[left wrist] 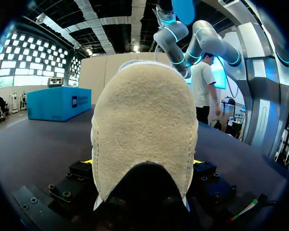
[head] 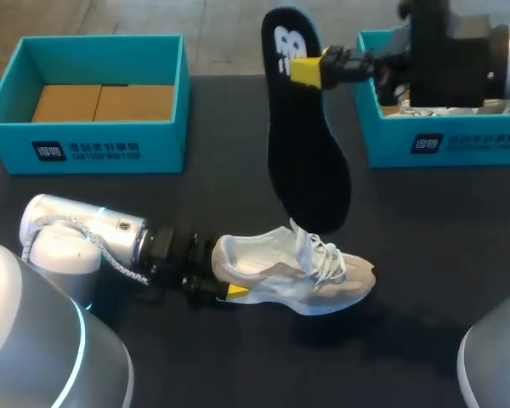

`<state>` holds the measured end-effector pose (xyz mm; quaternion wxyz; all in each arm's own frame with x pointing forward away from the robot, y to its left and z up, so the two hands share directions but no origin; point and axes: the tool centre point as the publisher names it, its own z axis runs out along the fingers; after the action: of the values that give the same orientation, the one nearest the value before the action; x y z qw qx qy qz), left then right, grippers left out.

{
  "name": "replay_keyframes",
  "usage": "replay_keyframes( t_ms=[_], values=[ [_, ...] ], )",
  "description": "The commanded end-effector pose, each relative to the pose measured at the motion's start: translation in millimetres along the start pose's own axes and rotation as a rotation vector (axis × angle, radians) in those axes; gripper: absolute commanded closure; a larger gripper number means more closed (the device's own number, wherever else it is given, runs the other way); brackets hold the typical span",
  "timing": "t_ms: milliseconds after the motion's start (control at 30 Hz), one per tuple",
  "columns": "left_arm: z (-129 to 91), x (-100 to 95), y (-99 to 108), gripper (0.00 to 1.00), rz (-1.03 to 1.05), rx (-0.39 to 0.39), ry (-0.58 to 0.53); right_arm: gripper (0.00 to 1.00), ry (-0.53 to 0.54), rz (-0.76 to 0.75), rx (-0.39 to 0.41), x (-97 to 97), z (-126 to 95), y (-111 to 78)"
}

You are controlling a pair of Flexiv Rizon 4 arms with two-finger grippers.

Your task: Take the shoe out of the shoebox, open the shoe tongue, remove and reinsert the insole, then place the shoe into the shoebox

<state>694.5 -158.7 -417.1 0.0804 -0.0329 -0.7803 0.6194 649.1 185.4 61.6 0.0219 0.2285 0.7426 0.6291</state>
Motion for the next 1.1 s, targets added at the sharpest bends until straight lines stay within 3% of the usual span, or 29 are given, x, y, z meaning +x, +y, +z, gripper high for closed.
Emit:
replay_keyframes(
  t_ms=[33, 167, 367, 700, 1100],
  values=[
    [1, -0.3, 2, 1.0, -0.001, -0.001, -0.002, 1.0, -0.021, 0.004, -0.053, 26.8, -33, -7.6],
    [1, -0.3, 2, 1.0, -0.001, -0.001, -0.002, 1.0, 0.013, 0.021, -0.082, 38.6, -45, 3.0],
    [1, -0.3, 2, 1.0, -0.001, -0.001, -0.002, 1.0, 0.064, -0.01, -0.058, 43.7, -67, 10.8],
    [1, -0.3, 2, 1.0, -0.001, -0.001, -0.002, 1.0, 0.18, -0.01, -0.044, 33.8, -83, 1.1],
    [1, -0.3, 2, 1.0, -0.001, -0.001, -0.002, 1.0, 0.174, 0.037, 0.005, 49.5, -101, -14.4]
  ],
)
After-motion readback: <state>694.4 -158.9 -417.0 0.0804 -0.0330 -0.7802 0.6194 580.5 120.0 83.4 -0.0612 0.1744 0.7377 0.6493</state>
